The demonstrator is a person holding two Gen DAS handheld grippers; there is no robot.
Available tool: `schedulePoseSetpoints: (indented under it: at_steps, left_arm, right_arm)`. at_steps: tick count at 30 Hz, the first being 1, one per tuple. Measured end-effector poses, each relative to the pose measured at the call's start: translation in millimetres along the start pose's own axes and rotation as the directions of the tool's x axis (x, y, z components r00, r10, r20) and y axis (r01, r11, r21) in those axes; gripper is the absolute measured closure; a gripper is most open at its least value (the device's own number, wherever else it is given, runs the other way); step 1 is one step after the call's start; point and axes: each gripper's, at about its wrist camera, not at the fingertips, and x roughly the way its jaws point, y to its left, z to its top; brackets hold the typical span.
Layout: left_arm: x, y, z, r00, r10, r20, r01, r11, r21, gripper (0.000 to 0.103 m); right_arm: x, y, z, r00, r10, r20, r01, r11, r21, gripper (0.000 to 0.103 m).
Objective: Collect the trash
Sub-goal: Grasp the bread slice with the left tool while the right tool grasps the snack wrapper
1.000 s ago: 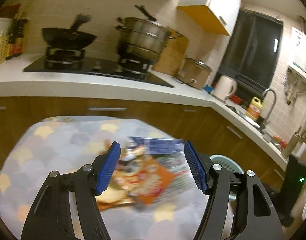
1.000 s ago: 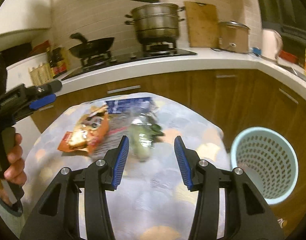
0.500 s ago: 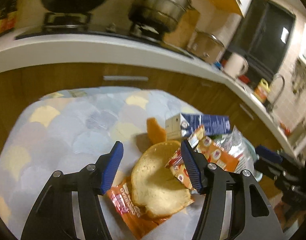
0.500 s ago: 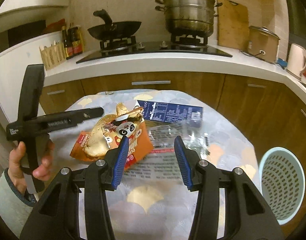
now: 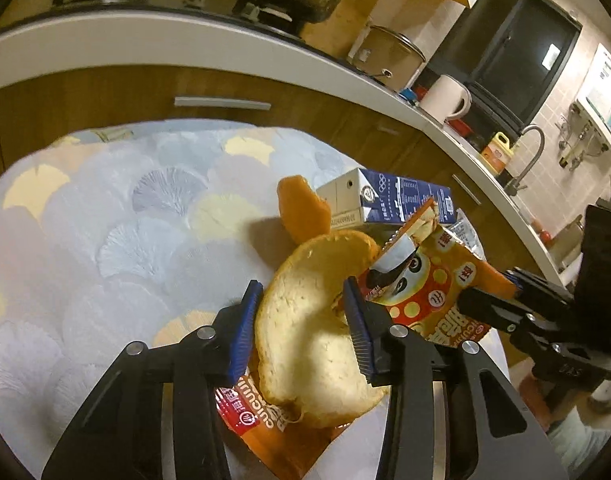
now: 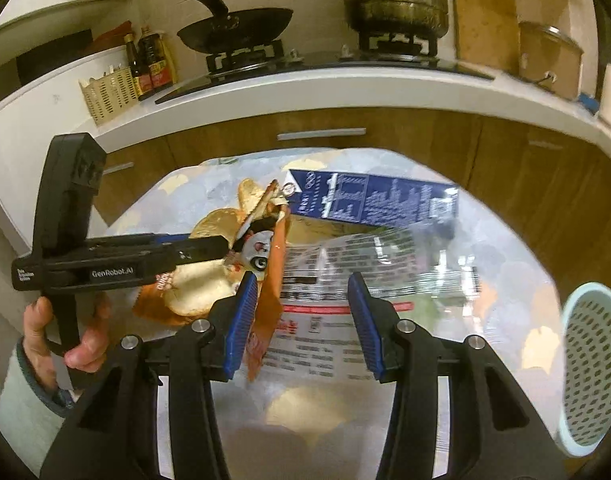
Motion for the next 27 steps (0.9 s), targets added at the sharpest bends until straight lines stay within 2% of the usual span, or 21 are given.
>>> schedulePoseSetpoints:
  at_steps: [1,2,4,7,8,12,13,14,16,21,25,27]
  left_arm:
    - [1,0,0,1.000,0.001,-0.002,-0.001,1.000,0.002,0.064]
    - [1,-1,0,1.000,0.002,0.001,-0.002,1.000,0.009,0.064]
    - [0,-3,-1,1.000,0.000,0.005,0.000,1.000,0.019,0.064]
    - [0,-5,-2,1.000,-0.007,0.004,0.007,1.000,0.028,0.064]
    - [0,-4,-2,1.000,-0.011,0.003,0.011,1.000,0.025,0.064]
    - [0,-2,-1,1.000,-0.020,0.003,0.019,1.000,0.018,0.064]
    - [0,-3,-1,1.000,-0.016,0.003,0.016,1.000,0.020,0.068]
    - [1,-3,-1,1.000,-0.012,0.004,0.012,1.000,0.023,0.073]
    - [2,-4,-1,1.000,-0.002,0.002,0.002,1.000,0.020,0.098]
    - [-2,-17,-3,0.997,0.065,0.043,-0.068,0.995,0.076,0.099]
    - [-14,-20,-5,0.993,0.085,0.084,-0.091,0.994,0.064,0.099]
    - [-25,-19,-6,0.990,0.072,0.124,-0.078,0.996,0.041,0.099]
  right_arm:
    - [3,1,0,1.000,0.012,-0.007,-0.012,1.000,0.004,0.060]
    - [5,2,1,1.000,0.018,-0.010,-0.018,1.000,0.005,0.067]
    - [8,7,2,0.999,0.031,-0.020,-0.031,1.000,0.002,0.073]
    - [10,14,2,1.000,0.019,-0.024,-0.019,1.000,-0.007,0.096]
    - [8,14,1,1.000,0.013,-0.016,-0.013,1.000,-0.006,0.099]
    - [-13,9,0,0.999,-0.023,0.049,0.022,1.000,0.013,0.100]
    - [-20,5,1,0.998,-0.017,0.065,0.016,1.000,0.026,0.100]
    - [-25,3,2,0.997,-0.010,0.075,0.008,0.999,0.035,0.100]
    - [-37,-1,5,0.995,-0.001,0.098,-0.004,0.999,0.050,0.100]
    - [-57,-5,6,0.991,0.012,0.131,-0.021,0.998,0.061,0.100]
    - [-64,-6,2,0.990,0.017,0.138,-0.025,0.998,0.057,0.100]
    - [-67,-6,1,0.989,0.016,0.144,-0.024,0.998,0.055,0.100]
